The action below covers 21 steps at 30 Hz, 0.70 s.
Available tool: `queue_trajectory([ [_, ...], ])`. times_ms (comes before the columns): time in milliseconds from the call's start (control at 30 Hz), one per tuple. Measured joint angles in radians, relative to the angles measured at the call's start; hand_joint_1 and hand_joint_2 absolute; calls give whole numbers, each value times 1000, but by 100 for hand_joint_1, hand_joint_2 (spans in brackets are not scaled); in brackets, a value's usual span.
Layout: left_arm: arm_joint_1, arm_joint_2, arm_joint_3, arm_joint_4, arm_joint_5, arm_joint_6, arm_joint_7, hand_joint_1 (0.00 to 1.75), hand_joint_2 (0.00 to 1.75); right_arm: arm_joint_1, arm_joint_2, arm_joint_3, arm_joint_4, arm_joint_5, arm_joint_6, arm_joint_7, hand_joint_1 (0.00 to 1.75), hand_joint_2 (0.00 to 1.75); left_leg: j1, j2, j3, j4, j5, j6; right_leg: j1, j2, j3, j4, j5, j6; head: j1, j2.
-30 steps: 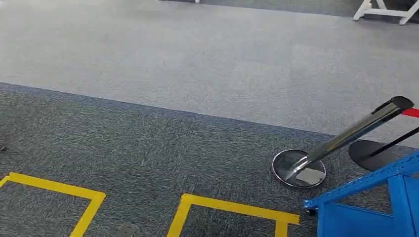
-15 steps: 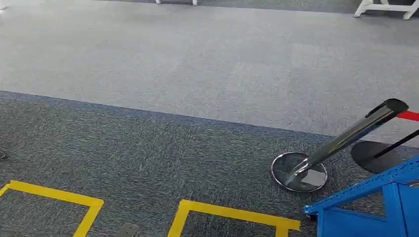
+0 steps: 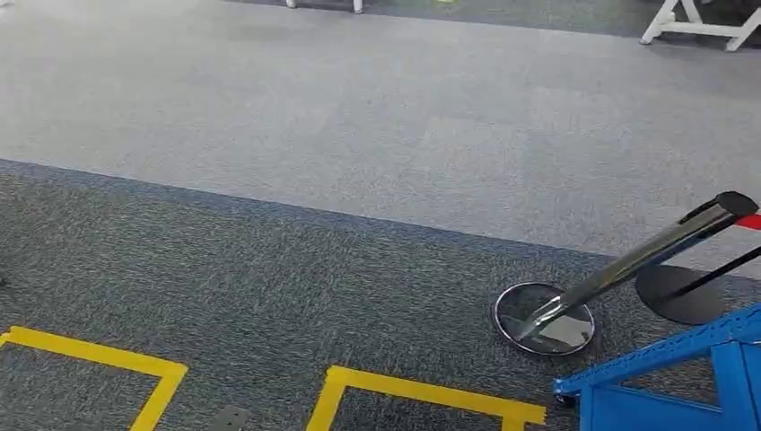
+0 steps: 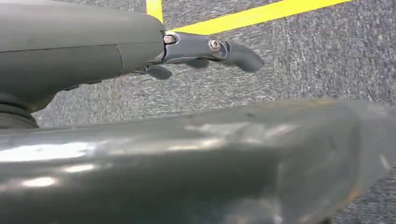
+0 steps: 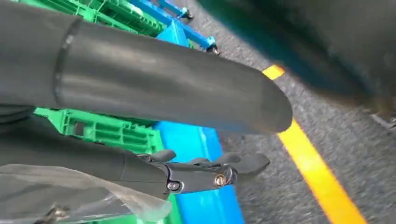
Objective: Take the parts from the cabinet and place them on the table.
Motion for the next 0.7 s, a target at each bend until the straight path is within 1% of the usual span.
queue_trajectory([
  [33,1,0,0,0,0,0,0,0,0,1,0,0,0,2,-1,-2,0,0,0,-1,1,0,-1,0,0,0,7,-17,23,0,-2,0],
  [67,0,0,0,0,0,0,0,0,0,1,0,0,0,5,-1,-3,0,0,0,-2,2,1,-2,-1,-1,-1,31,-72,61,1,0,0],
  [100,0,0,0,0,0,0,0,0,0,0,0,0,0,6,-4,-6,0,0,1,-4,3,2,-4,-4,-2,-1,74,-160,108,1,-1,0],
  [133,-1,-1,0,0,0,0,0,0,0,0,-2,0,0,3,-10,-8,0,0,2,-2,5,5,-8,-9,-3,-5,120,-253,148,-1,0,0],
  [167,-1,0,0,0,0,0,0,0,0,-2,-1,-1,0,-9,-16,-8,0,0,-9,2,5,9,-13,-14,4,-51,139,-298,133,-3,2,0],
  [200,0,-2,0,0,0,0,0,0,0,-8,-1,-6,0,-21,-22,-8,0,0,-11,3,3,14,-17,-18,3,-39,144,-304,138,-15,6,0],
  [233,3,-1,1,0,1,0,-1,0,0,-12,-1,-10,0,-26,-23,-8,0,0,-11,9,3,11,-15,-21,3,-29,146,-303,139,-19,1,0],
  [267,4,-1,2,0,2,1,-1,0,0,-12,0,-12,0,-30,-26,-8,0,0,-11,15,5,9,-15,-23,5,-22,144,-303,140,-22,0,0],
  [300,4,-1,2,0,2,1,-1,0,0,-10,0,-13,0,-31,-26,-8,0,0,-10,22,6,11,-17,-26,5,-16,143,-304,143,-30,2,0],
  [333,3,-1,2,0,2,1,-2,0,0,-9,1,-14,0,-32,-27,-8,0,0,-8,20,4,18,-28,-33,0,-12,146,-307,146,-35,1,0],
  [367,3,-1,2,0,2,1,-3,0,0,-8,0,-15,0,-32,-27,-8,0,0,-7,15,-5,48,-52,-38,-1,-5,148,-307,146,-37,-3,0],
  [400,2,-1,2,0,2,1,-5,0,0,-8,0,-16,0,-32,-28,-7,0,0,-4,14,-32,111,-91,-42,0,0,148,-307,146,-43,-5,0],
  [433,3,-1,3,0,2,1,-5,0,0,-8,0,-18,0,-32,-30,-7,0,0,-1,13,-65,186,-127,-45,1,7,148,-307,146,-44,-5,0],
  [467,4,-1,3,0,2,1,-5,0,0,-9,0,-21,0,-33,-30,-6,0,0,-1,13,-99,259,-155,-47,1,16,148,-307,145,-44,-6,0],
  [500,4,-2,3,0,2,0,-5,0,0,-8,0,-24,0,-33,-29,-5,0,0,-1,12,-123,307,-163,-46,1,25,149,-307,145,-44,-5,0],
  [533,4,-2,3,0,2,0,-5,0,0,-6,0,-26,0,-33,-29,-2,0,0,-1,11,-125,305,-145,-45,1,36,150,-307,145,-44,-6,0],
  [567,4,-2,3,0,2,0,-5,0,0,-5,0,-27,0,-32,-29,0,0,0,0,9,-110,264,-110,-42,1,47,151,-307,145,-44,-5,0],
  [600,4,-2,3,0,2,0,-5,0,0,-5,0,-29,0,-32,-29,1,0,0,0,2,-76,188,-62,-38,1,59,154,-307,145,-44,-5,0],
  [633,4,-2,3,0,2,0,-5,0,0,-5,0,-29,0,-32,-30,1,0,0,1,-21,-38,102,-18,-33,1,71,157,-307,144,-43,-6,0],
  [667,5,-1,3,0,2,0,-5,0,0,-5,0,-29,0,-32,-32,2,0,0,4,-76,-14,42,-3,-28,-2,80,155,-307,144,-42,-5,0],
  [700,5,-1,4,0,2,0,-5,0,0,-10,0,-29,0,-32,-34,4,0,0,7,-92,-5,20,-11,-26,2,95,149,-302,143,-34,-3,0],
])
